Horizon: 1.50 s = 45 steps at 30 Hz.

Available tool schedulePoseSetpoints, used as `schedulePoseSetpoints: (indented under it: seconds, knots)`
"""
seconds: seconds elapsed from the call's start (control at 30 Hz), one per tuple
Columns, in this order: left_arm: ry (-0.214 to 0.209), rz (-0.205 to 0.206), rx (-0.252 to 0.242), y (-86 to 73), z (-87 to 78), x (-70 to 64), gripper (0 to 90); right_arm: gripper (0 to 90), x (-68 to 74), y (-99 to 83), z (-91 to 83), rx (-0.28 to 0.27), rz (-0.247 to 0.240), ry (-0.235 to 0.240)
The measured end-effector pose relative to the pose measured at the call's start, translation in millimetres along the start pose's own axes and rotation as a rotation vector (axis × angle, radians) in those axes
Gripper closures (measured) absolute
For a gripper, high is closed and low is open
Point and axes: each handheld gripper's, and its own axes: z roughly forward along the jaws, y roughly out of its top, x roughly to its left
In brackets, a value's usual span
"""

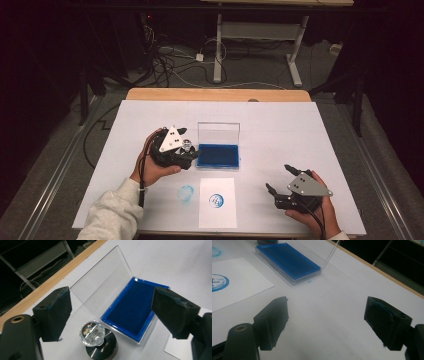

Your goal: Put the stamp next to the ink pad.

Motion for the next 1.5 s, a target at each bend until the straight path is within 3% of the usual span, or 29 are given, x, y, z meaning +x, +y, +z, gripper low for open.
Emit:
schedulePoseSetpoints:
  seconds: [0.63,0.9,1.5]
  knots:
    - [0.008,0.064,-0.039,1.9,-18.4,-18.2,16.6,19.7,1.8,1.6,-1.7,-0.009,-0.004,-0.005]
    - [0.014,0.079,-0.075,-4.5,-25.8,-22.7,16.5,19.7,3.3,2.4,-1.6,-0.012,-0.007,-0.002]
    - [0.015,0.117,-0.087,-14.8,-38.7,-31.9,16.6,19.7,4.3,3.6,-2.4,-0.017,-0.007,-0.003]
